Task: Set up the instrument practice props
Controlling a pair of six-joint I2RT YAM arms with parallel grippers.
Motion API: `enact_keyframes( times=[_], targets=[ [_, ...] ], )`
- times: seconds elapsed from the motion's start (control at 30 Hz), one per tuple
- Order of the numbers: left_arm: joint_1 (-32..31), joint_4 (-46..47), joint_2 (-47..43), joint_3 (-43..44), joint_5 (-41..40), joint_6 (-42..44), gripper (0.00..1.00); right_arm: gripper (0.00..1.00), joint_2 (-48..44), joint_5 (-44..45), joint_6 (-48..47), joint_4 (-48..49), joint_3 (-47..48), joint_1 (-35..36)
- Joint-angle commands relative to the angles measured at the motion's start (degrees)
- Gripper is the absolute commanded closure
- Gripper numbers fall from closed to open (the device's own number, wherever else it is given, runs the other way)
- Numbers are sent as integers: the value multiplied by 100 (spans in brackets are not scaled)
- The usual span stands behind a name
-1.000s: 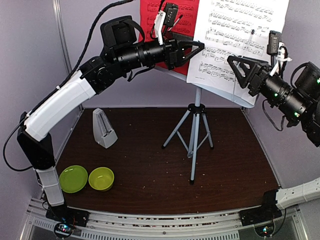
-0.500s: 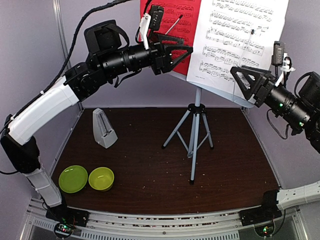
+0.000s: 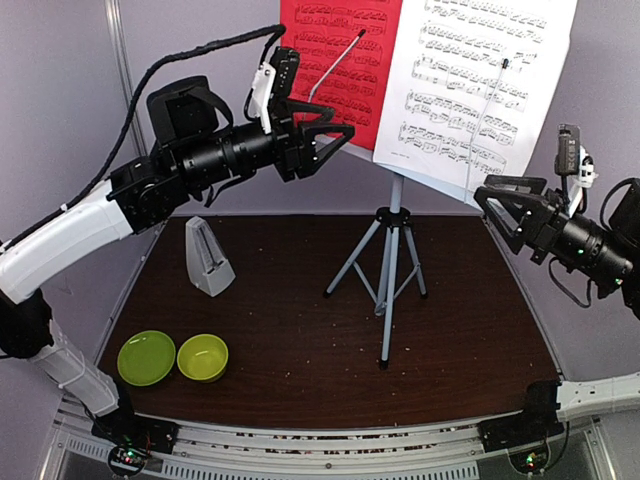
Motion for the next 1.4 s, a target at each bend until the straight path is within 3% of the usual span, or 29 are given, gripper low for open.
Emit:
enact_keyframes(
  times=[0.0, 0.13, 0.4, 0.6, 0.8, 1.1, 1.27, 1.37],
  targets=[
    [210, 362, -412, -439, -547, -472, 39, 30, -290, -526, 136, -406, -137, 53],
    [356, 374, -713, -949, -1040, -815, 39, 30, -310, -783, 135, -713, -225, 90],
    [913, 15, -1373, -1879, -1933, -1875, 38, 25, -494, -456, 594, -607, -1008, 704],
    [1619, -1076, -1746, -2345, -2155, -2448, 7, 24, -504, 14, 683, -640, -1619, 993],
    [2509, -1944, -1886, -2612, -2405, -2804, 2, 22, -420, 619, 1098, -404, -2332, 1024],
    [3961, -2907, -1153, -2327, -2192, -2827, 2, 20, 363, 1838, 1784, -112, -2615, 1029],
    [4063, -3110, -418, -1777, -2376, -2961, 2, 15, 967, 2333, 2158, -504, -2270, 1029],
    [4063, -3421, 80, -1318, -2564, -3463, 2, 8, 1085, 2592, 2415, -570, -2203, 1029]
  ],
)
